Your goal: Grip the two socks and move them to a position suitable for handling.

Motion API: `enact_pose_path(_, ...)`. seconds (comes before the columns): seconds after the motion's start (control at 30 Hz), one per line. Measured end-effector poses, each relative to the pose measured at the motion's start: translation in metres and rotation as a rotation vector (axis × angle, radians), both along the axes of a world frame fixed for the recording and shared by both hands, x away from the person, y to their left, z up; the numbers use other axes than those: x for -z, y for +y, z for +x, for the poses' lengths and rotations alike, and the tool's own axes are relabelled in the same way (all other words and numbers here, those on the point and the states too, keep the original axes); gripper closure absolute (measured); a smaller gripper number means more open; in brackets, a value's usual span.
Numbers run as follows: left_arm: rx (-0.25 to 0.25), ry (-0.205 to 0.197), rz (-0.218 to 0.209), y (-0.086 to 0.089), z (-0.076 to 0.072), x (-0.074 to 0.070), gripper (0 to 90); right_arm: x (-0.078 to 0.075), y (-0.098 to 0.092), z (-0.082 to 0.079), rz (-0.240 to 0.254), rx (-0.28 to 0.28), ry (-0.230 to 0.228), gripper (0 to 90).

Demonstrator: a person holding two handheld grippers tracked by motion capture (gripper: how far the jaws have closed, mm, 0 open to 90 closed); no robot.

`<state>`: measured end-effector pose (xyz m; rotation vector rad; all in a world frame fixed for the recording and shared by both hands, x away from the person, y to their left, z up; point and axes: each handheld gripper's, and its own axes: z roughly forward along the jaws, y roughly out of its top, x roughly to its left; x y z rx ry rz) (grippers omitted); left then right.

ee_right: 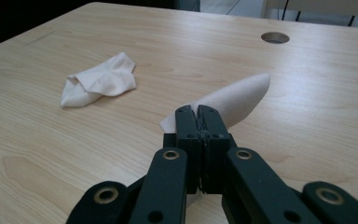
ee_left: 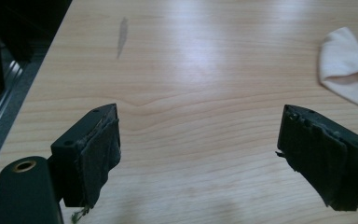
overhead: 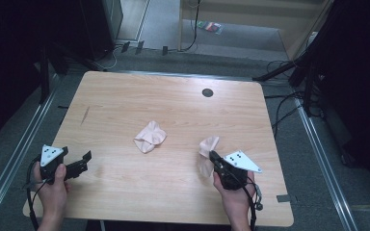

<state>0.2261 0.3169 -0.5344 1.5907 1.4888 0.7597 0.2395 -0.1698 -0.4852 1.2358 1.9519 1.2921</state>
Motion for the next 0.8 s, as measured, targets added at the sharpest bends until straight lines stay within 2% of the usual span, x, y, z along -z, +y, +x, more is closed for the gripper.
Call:
enact_pose_path(0.27, 0.063, -0.032, 0.001, -0.022, -0.003, -0.011, 13.4, -0.009, 0.008, -0.006, -0.002, -0.036, -0.015, 89.4)
enact_pose_path(0.3, 0.09, -0.043, 0.0, -0.031, -0.003, -0.014, 13.4, -0.01, 0.013, -0.008, -0.005, -0.057, -0.018, 89.4)
enact_pose_path(0.4, 0.113, -0.049, 0.0, -0.038, -0.004, -0.016, 13.4, -0.011, 0.018, -0.01, -0.006, -0.075, -0.017, 89.4)
enact_pose_path(0.43, 0.138, -0.054, -0.006, -0.046, -0.005, -0.018, 13.4, -0.011, 0.024, -0.013, -0.012, -0.097, -0.017, 89.4)
enact_pose_path(0.57, 0.189, -0.061, -0.021, -0.063, -0.006, -0.02, 13.4, -0.011, 0.035, -0.017, -0.013, -0.137, -0.016, 89.4)
enact_pose_path(0.6, 0.189, -0.061, -0.021, -0.063, -0.006, -0.02, 13.4, -0.011, 0.035, -0.017, -0.013, -0.137, -0.016, 89.4)
enact_pose_path(0.63, 0.219, -0.061, -0.024, -0.071, -0.007, -0.021, 13.4, -0.01, 0.04, -0.019, -0.015, -0.156, -0.013, 89.4)
enact_pose_path(0.7, 0.249, -0.059, -0.025, -0.079, -0.008, -0.021, 13.4, -0.009, 0.045, -0.021, -0.02, -0.175, -0.015, 89.4)
enact_pose_path(0.73, 0.249, -0.059, -0.025, -0.079, -0.008, -0.021, 13.4, -0.009, 0.048, -0.022, -0.022, -0.182, -0.014, 89.4)
enact_pose_path(0.8, 0.287, -0.056, -0.019, -0.091, -0.008, -0.02, 13.4, -0.007, 0.054, -0.024, -0.022, -0.206, -0.012, 89.4)
